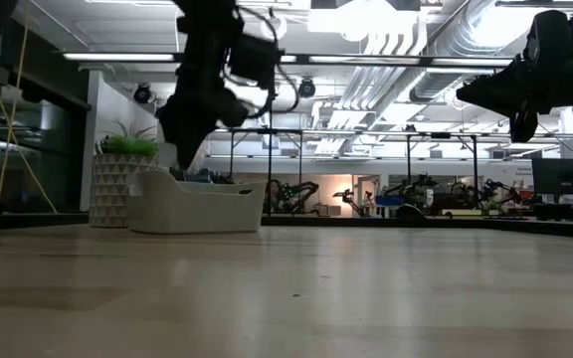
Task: Pick and place pill bottles into a basket
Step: Put the transparent pill bottle into the bin, then return to Home Position
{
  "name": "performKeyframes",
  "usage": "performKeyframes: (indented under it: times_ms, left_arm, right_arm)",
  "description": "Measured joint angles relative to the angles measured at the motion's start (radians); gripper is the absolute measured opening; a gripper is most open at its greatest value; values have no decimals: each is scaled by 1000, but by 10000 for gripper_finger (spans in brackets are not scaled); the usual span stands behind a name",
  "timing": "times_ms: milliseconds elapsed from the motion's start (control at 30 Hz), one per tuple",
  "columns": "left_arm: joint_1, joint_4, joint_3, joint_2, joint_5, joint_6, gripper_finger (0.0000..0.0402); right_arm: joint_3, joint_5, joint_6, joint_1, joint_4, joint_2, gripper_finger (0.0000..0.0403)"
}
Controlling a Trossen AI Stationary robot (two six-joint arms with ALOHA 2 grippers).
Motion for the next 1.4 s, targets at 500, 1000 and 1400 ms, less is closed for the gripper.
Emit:
performKeyframes:
  times_ms: [500, 1000, 1400]
  left_arm:
    - [84, 122, -140, 0, 19, 3, 293]
    - [-18, 908, 24, -132, 153, 169, 229]
    - [-99, 1277, -221, -386, 130, 209, 64]
  right_arm:
    - [0, 2, -15, 0, -1, 0, 4]
    - [0, 1, -61, 0, 2, 0, 1]
    - [0, -16, -32, 0, 7, -2, 3]
